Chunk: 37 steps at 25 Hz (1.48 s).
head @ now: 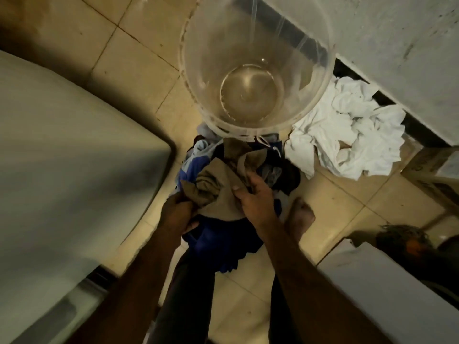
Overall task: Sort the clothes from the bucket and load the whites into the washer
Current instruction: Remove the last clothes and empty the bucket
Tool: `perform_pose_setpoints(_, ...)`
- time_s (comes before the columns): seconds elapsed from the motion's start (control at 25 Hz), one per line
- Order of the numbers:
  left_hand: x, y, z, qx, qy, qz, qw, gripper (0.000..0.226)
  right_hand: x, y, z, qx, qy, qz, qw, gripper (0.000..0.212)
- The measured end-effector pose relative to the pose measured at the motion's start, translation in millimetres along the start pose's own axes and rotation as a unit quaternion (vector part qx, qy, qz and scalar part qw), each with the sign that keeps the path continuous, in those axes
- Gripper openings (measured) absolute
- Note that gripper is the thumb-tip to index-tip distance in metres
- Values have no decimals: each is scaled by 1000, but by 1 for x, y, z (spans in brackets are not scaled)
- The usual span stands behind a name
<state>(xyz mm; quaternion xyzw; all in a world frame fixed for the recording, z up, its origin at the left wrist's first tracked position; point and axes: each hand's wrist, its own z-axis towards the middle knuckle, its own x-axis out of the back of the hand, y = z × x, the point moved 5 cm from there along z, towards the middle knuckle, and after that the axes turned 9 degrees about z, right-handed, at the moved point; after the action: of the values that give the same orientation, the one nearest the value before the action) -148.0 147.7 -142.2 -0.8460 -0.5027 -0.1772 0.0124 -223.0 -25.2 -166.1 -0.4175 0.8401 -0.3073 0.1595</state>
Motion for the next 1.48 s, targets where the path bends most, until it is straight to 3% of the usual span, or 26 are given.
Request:
perform_pose_setpoints(0.04, 7, -7, 1, -3, 22, -3, 1000, 34, -8, 12, 3, 3, -29, -88, 996, 63)
perform_pose_setpoints(0.12, 15, -14, 8, -55, 71, -4, 996, 26, -22, 35, 8, -2, -86, -292, 953, 76)
perform_pose_setpoints(0.24, 3, -2, 10, -249, 99, 105, 958, 27, -27, 38, 13, 23, -57, -425, 903, 81)
perform_pose_setpoints(0.32, -18, -4, 18, -273, 72, 171, 944, 53, -27, 32, 15, 66, -4, -441, 895, 89)
perform_pose_setpoints(0.4, -43, -12, 30, -234, -13, 230, 944, 70, -29, 42, 22, 58, -38, -465, 883, 90)
perform_pose_setpoints(0.52, -56, -15, 54, -176, -106, 327, 922, 63, -19, 68, 37, -41, -178, -470, 864, 78)
perform_pose_setpoints(0.6, -51, -5, 57, -147, -124, 306, 932, 57, -12, 62, 43, -47, -171, -457, 871, 73)
perform_pose_setpoints(0.72, -41, 11, 51, -153, -103, 294, 938, 57, -13, 31, 35, 27, -110, -473, 874, 58)
perform_pose_setpoints(0.88, -26, 25, 17, -220, -29, 404, 887, 44, -19, -19, 12, 66, -74, -461, 882, 31)
perform_pose_setpoints(1.08, -9, 75, -58, -290, 27, 284, 914, 24, -30, -107, -20, 100, -87, -438, 889, 19)
perform_pose_setpoints(1.48, 70, 154, -291, -377, 50, 140, 914, 15, -45, -303, -186, 235, -91, -397, 883, 27)
